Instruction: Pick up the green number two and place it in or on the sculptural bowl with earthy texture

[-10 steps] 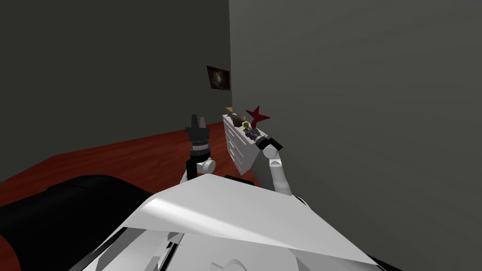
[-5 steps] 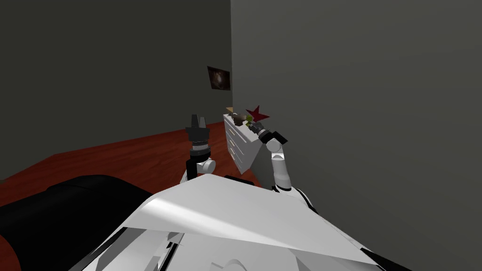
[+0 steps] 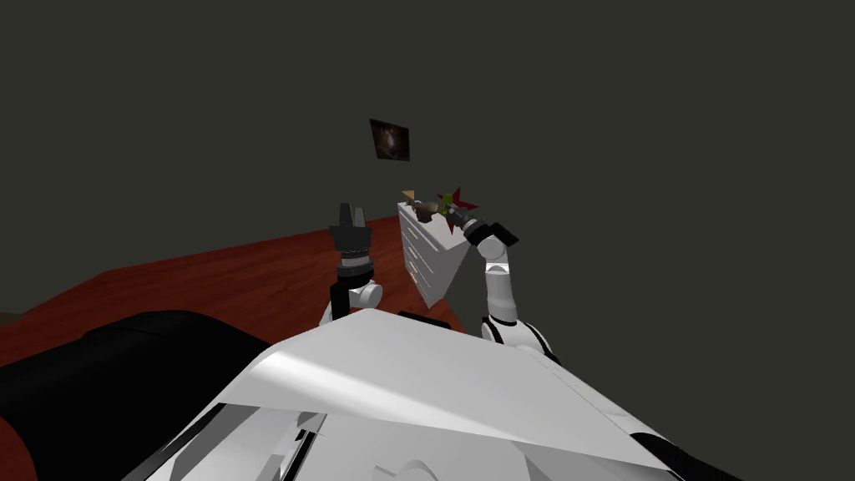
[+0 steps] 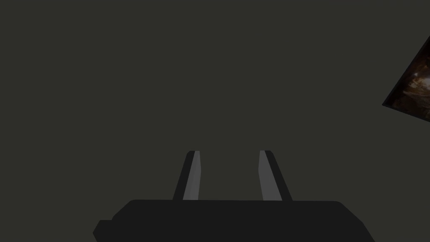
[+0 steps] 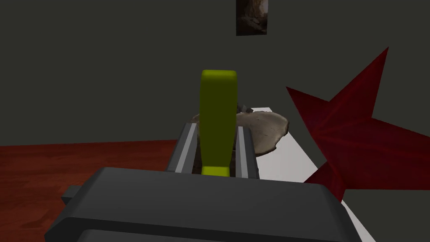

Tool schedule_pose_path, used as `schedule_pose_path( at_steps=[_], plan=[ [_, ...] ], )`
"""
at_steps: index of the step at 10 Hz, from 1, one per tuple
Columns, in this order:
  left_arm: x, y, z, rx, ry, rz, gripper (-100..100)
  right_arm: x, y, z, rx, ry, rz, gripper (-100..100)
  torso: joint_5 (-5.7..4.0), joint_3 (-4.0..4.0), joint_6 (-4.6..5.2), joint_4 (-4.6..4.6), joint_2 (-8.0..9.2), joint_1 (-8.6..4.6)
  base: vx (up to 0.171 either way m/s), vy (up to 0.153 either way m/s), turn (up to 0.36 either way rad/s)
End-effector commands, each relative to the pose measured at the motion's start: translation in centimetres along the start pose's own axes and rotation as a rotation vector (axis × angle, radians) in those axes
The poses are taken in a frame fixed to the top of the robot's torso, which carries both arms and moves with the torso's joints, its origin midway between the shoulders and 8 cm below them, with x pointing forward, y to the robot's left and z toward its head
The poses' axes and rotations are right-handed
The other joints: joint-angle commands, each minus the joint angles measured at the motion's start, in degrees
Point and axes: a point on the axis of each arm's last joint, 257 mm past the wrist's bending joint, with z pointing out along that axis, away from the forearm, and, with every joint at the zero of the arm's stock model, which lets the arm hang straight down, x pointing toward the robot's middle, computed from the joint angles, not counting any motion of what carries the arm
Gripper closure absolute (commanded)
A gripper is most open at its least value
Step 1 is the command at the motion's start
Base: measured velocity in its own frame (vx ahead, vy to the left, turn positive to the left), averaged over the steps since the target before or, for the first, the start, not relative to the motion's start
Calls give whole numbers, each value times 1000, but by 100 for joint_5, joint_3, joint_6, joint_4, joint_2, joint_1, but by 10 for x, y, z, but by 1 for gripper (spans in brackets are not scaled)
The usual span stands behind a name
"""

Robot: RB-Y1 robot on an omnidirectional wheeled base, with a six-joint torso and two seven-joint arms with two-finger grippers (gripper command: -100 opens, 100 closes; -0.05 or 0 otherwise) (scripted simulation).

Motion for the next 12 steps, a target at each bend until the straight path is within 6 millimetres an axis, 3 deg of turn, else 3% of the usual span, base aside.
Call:
schedule_pose_path(
  at_steps=[1,6,12],
  plan=[
    [0,0,0,0,0,0,0,14,6,8,-5,9,21,100,0,0,0,0,0,0,-27,8,41],
    [0,0,0,0,0,0,0,43,28,26,-21,-13,37,100,4,-11,-3,-6,-18,10,3,15,77],
    [0,0,0,0,0,0,0,45,61,39,-61,-123,-7,100,17,-24,-9,-12,-39,30,48,32,122]
  ],
)
